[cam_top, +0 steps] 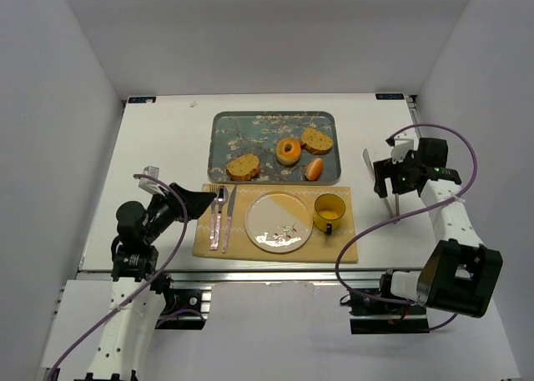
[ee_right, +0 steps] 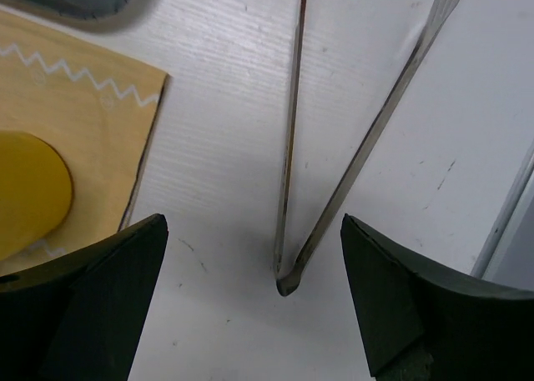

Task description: Place the bread

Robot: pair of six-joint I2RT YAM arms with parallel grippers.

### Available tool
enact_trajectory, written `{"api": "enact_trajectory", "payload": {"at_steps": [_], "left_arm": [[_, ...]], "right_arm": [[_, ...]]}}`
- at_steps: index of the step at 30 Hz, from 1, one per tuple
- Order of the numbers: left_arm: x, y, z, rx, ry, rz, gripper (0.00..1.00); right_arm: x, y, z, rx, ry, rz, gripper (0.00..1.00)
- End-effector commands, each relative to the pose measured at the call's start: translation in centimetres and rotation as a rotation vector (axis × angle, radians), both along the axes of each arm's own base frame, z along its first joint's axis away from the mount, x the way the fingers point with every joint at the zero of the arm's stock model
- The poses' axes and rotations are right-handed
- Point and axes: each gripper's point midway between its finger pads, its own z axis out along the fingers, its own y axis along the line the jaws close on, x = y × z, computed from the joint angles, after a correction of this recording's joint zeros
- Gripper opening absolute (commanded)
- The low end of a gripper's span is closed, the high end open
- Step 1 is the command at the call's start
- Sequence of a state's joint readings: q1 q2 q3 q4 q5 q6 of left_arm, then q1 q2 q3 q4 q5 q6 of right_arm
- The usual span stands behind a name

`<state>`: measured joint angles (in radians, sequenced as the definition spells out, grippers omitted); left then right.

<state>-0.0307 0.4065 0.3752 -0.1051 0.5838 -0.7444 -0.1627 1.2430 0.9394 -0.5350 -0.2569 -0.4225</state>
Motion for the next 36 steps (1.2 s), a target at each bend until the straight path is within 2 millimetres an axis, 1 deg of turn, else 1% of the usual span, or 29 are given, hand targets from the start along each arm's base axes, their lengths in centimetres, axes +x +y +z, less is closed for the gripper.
{"api": "enact_trajectory", "payload": {"at_steps": [1, 2, 3, 4, 6, 7, 10, 11, 12, 15, 18, 26, 30, 36], "left_arm": [[0.5, -0.3, -0.4, 0.004, -0.020, -0.027, 0.84], [0.8, -0.3, -0.8, 0.004, -0.003, -0.029, 0.84], [0.9, -0.4, -1.4, 0.004, 0.015, -0.032, 0.84], [1.2, -0.4, -0.8, 0.003, -0.017, -0.036, 0.84], [1.6, -0.6, -1.3, 0.000, 0.008, -0.045, 0.84], [1.8, -0.6, -1.2, -0.001, 0.002, -0.050, 0.84], [2.6, -0.8, -1.6, -0.001, 0.022, -0.057, 0.84], [2.7, -0.8, -1.3, -0.001, 0.010, -0.057, 0.84], [2.9, -0.8, -1.7, -0.003, 0.023, -0.057, 0.84], [3.4, -0.9, -1.6, -0.015, 0.015, -0.059, 0.84], [3.5, -1.0, -1.8, -0.024, 0.028, -0.064, 0.84], [3.4, -0.9, -1.9, -0.020, 0.040, -0.062, 0.84], [3.3, -0.8, -1.9, -0.022, 0.044, -0.055, 0.84], [3.0, -0.7, -1.7, -0.021, 0.040, -0.046, 0.84]], "right_arm": [[-1.3, -1.1, -2.9, -0.056, 0.079, 0.006, 0.89], [-1.4, -1.3, -3.5, -0.064, 0.088, 0.008, 0.89], [-0.9, -1.9, -4.1, -0.093, 0.085, -0.001, 0.89], [-0.8, -2.2, -4.5, -0.107, 0.087, -0.010, 0.89], [-0.7, -3.0, -5.5, -0.127, 0.096, -0.033, 0.89], [-0.4, -3.2, -5.9, -0.123, 0.102, -0.041, 0.89], [0.4, -3.8, -6.3, -0.101, 0.111, -0.060, 0.89], [0.7, -3.8, -6.1, -0.104, 0.102, -0.060, 0.89], [0.8, -4.0, -6.5, -0.105, 0.113, -0.061, 0.89], [1.3, -4.4, -7.3, -0.107, 0.125, -0.049, 0.89], [1.6, -4.5, -8.2, -0.097, 0.150, -0.031, 0.88], [2.2, -4.7, -9.6, -0.086, 0.166, -0.034, 0.85], [2.8, -4.8, -10.0, -0.081, 0.157, -0.052, 0.81], [2.8, -4.8, -10.6, -0.073, 0.162, -0.072, 0.80]]}}
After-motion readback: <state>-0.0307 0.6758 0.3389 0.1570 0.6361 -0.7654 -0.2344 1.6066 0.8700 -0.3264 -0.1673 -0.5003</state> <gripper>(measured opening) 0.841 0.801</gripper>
